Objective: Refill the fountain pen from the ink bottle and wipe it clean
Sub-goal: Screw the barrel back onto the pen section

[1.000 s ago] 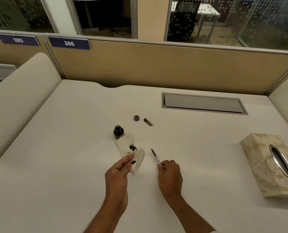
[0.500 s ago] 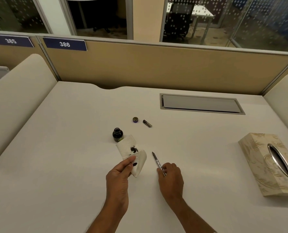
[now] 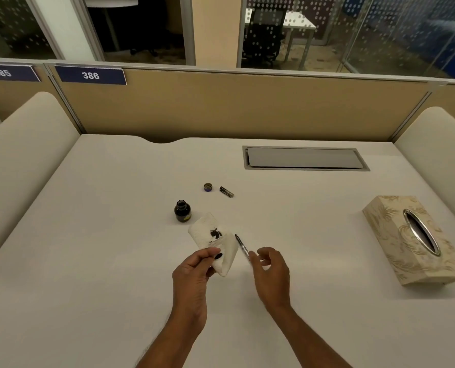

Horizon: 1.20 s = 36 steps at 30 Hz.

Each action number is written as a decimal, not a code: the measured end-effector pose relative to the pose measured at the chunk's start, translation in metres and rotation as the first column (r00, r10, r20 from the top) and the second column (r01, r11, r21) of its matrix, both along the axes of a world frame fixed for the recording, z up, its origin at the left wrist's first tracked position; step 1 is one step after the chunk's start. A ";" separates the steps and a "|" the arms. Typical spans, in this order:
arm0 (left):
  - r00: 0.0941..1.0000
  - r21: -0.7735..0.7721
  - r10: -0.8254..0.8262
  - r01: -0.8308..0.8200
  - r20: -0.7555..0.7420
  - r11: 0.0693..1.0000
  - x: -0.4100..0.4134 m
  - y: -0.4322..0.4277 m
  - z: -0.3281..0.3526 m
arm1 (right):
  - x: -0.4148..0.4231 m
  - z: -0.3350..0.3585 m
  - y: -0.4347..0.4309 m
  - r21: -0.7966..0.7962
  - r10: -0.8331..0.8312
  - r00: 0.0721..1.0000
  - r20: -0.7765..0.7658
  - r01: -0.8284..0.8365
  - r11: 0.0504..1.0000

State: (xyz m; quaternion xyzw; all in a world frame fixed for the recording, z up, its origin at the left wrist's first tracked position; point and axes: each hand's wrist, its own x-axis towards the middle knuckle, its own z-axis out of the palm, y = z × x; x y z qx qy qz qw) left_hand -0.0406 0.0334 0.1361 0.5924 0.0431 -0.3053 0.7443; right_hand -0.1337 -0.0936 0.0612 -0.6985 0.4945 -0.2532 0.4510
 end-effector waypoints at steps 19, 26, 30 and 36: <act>0.887 0.178 -0.400 0.366 0.231 0.914 -0.158 -0.030 0.045 | -0.165 0.124 0.022 0.355 -0.076 0.926 0.370 -0.065 0.933; 0.898 0.174 -0.370 0.336 0.239 0.926 -0.275 -0.046 0.049 | -0.289 0.126 0.004 0.369 -0.075 0.924 0.375 -0.075 0.926; 0.899 0.194 -0.382 0.343 0.217 0.919 -0.343 -0.054 0.047 | -0.363 0.120 0.002 0.383 -0.103 0.926 0.364 -0.047 0.923; 0.829 0.195 -0.513 0.478 0.222 0.856 -0.409 -0.061 0.041 | -0.445 0.113 0.007 0.340 -0.196 0.915 0.353 0.070 0.938</act>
